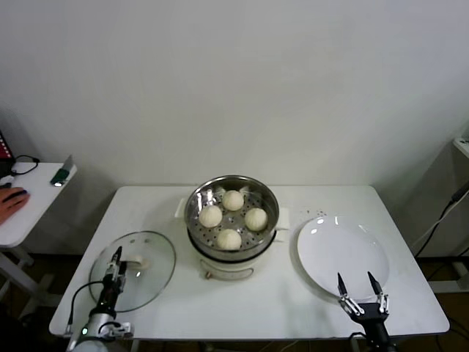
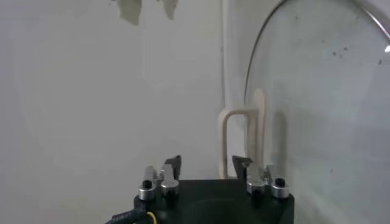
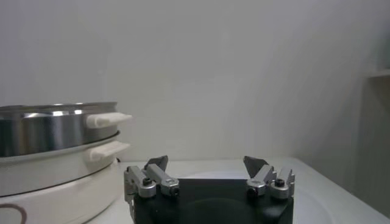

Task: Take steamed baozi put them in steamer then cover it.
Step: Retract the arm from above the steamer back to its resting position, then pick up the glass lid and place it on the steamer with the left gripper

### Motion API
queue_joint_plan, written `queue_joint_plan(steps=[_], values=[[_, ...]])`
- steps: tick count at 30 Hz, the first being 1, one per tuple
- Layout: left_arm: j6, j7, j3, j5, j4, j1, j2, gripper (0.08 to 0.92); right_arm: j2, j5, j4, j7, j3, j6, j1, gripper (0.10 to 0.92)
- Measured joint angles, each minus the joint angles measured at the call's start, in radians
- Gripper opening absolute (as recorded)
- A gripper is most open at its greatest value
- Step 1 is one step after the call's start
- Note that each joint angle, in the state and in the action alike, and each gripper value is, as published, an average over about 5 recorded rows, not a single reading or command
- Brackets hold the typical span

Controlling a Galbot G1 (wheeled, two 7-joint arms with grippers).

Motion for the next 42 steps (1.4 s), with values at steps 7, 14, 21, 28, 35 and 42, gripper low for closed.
queue_joint_plan(steps=[7, 14, 21, 28, 35, 42], values=[[0.000, -0.004, 0.004, 0.008, 0.007, -0.009, -0.010, 0.385, 0.009, -0.015, 0.004, -0.007, -0.008, 0.002, -0.003, 0.823], [-0.002, -0.005, 0.004, 0.014, 0.014, -0.010, -0.011, 0.187, 0.013, -0.022, 0.007, -0.009, -0.008, 0.004, -0.003, 0.823], [-0.003, -0.005, 0.005, -0.001, -0.004, 0.000, -0.008, 0.132, 0.017, -0.029, 0.012, -0.009, -0.005, 0.003, 0.002, 0.823], [0.019, 0.015, 0.006, -0.035, -0.065, 0.021, 0.006, 0.132, 0.021, -0.037, 0.017, -0.009, -0.001, 0.002, -0.001, 0.823], [0.097, 0.099, -0.003, -0.103, -0.208, 0.055, 0.049, 0.132, 0.024, -0.051, 0.023, -0.004, 0.003, -0.007, -0.002, 0.823], [0.247, 0.236, 0.009, -0.195, -0.389, 0.060, 0.114, 0.132, 0.035, -0.075, 0.036, 0.006, 0.003, -0.022, -0.007, 0.823]])
